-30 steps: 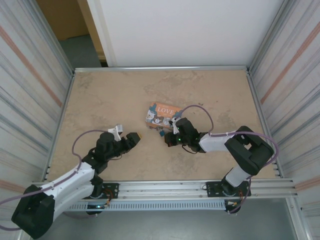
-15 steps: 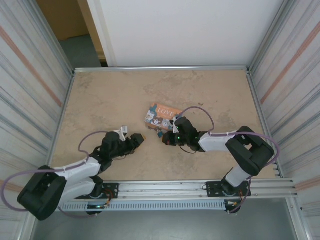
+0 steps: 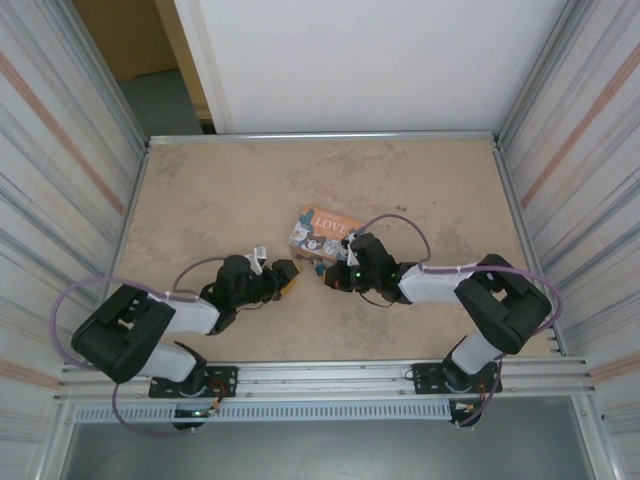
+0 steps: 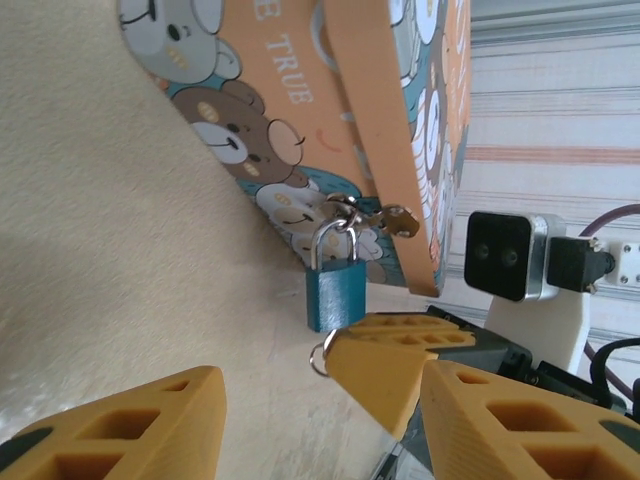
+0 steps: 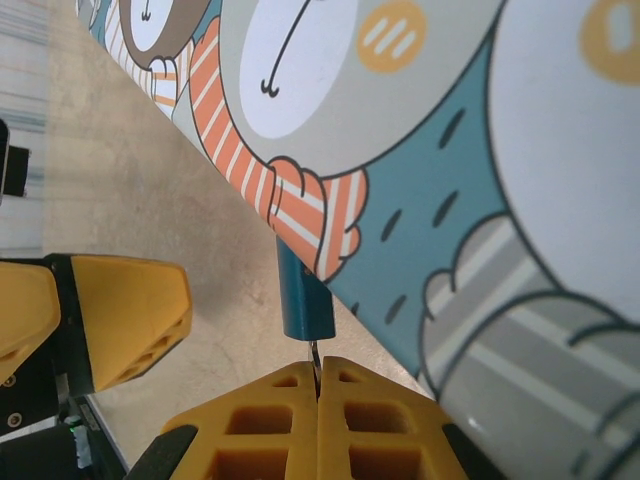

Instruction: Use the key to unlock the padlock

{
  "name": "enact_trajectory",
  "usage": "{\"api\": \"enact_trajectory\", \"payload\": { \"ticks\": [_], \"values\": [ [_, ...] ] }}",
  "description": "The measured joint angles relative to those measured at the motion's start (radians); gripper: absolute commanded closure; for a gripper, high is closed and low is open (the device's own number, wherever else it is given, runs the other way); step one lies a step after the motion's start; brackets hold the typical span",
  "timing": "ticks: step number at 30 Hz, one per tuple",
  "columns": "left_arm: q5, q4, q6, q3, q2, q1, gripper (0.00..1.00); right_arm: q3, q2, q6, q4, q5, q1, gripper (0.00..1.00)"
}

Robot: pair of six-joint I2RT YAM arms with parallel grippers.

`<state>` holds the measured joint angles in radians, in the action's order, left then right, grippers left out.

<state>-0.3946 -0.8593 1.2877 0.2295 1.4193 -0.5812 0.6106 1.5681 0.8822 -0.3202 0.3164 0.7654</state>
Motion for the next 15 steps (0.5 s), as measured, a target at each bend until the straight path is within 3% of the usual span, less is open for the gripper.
{"api": "enact_trajectory", "payload": {
  "ticks": [15],
  "values": [
    [-0.022,-0.315,0.084,0.084,0.335,-0.036,0.54,0.000,-0.012,0.002,0.014,0.003,-0.002,1.00]
  ]
}}
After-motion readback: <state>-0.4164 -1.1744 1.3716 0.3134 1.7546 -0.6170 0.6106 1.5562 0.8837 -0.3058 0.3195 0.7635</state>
